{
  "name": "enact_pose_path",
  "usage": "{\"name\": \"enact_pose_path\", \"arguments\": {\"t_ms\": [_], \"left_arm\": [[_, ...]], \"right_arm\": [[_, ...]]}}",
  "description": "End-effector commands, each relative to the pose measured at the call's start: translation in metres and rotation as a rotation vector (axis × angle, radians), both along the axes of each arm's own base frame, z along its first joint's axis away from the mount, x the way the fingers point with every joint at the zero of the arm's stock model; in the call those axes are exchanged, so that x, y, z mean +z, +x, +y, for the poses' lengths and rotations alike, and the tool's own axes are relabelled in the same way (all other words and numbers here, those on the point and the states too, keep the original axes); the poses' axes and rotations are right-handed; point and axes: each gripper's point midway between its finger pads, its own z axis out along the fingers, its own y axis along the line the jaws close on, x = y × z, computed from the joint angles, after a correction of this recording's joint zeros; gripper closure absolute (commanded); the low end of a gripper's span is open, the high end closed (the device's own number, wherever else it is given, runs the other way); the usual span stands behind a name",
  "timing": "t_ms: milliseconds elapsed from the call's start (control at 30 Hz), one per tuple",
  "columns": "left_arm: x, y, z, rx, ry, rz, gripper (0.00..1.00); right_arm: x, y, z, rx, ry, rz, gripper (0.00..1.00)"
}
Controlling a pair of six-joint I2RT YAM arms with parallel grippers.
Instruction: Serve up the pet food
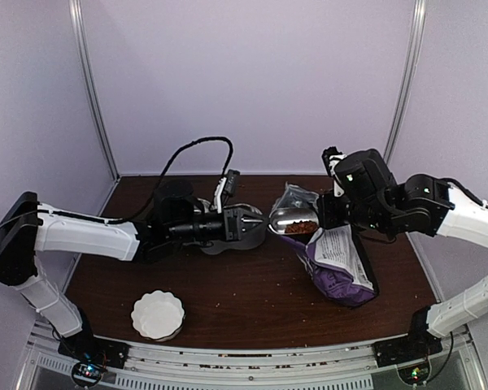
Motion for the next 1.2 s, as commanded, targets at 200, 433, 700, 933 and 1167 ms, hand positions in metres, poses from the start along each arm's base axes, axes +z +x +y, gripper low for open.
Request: {"name": "enact_pose_path", "arguments": {"t_ms": [200,433,700,933,1167], "left_arm": [[0.040,-0.004,0.024,-0.011,-0.154,-0.025,1.00],[0.042,-0.006,0.026,-0.011,-0.134,-0.047,1.00],[0.062,-0.012,0.034,-0.028,-0.194,-0.014,1.00],[0.070,0.002,0.055,0.045,-0.148,0.026,1.00],[0.053,0.027,0.097,0.164,-0.040,0.081,1.00]], "right_arm": [[0.015,0.002,-0.023,-0.076,0.085,-0.057,1.00],[0.018,0.002,-0.018,-0.051,0.118,-0.063,1.00],[0.020,0.002,-0.020,-0.054,0.138,-0.065,1.00],[0.023,0.002,-0.021,-0.056,0.151,-0.069,1.00],[0.022,0.003,-0.021,-0.057,0.152,-0.067,1.00]]}}
